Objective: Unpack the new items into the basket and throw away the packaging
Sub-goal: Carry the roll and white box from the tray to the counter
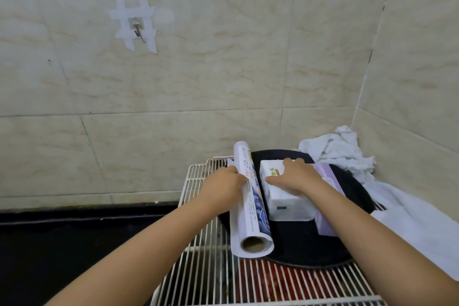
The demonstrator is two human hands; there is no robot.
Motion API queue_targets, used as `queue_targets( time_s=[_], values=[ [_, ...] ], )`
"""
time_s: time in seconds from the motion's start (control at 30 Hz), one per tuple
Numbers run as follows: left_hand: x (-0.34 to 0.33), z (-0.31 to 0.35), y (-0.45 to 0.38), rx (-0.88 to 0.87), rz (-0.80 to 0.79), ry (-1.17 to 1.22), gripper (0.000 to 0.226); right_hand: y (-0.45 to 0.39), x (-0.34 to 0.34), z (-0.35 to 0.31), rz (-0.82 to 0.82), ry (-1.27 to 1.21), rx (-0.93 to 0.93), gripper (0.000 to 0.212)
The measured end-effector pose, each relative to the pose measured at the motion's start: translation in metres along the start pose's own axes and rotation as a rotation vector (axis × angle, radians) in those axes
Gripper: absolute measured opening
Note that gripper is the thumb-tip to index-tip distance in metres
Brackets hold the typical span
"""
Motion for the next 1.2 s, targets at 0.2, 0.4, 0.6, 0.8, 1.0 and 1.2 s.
queue_targets(
  time_s=[0.2,0.4,0.6,0.8,1.0,1.2],
  values=[
    [-0.010,-0.008,-0.010,0.270,-0.036,0.236,0.043,-0.001,-0.003,0.003,-0.007,-0.034,-0.007,0.074],
    [-0.028,-0.036,-0.003,0.496,-0.025,0.635,0.055,-0.001,-0.007,0.008,-0.037,-0.089,-0.006,0.070],
    [-0.045,-0.037,0.008,0.658,-0.070,1.079,0.043,0.002,-0.002,-0.013,-0.069,-0.087,0.140,0.041],
    [-0.043,-0.036,0.010,0.674,-0.006,1.125,0.040,-0.004,-0.004,-0.014,-0.047,-0.079,0.064,0.069],
    [0.010,-0.059,0.017,0.590,0.091,0.821,0.035,-0.007,-0.016,-0.008,-0.099,-0.080,-0.074,0.091],
    [0.061,-0.073,0.034,0.345,0.216,0.112,0.045,-0.013,-0.012,-0.021,-0.071,-0.084,-0.013,0.078]
  ],
)
Point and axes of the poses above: each hand's wrist, its own y-axis away from the middle knuckle, its own x-axis out of the back of the hand, z = x × y, the point moved 10 cm from there along -y, towards the middle knuckle, and after that the axes turned 13 degrees about y, right-handed, at the moved point
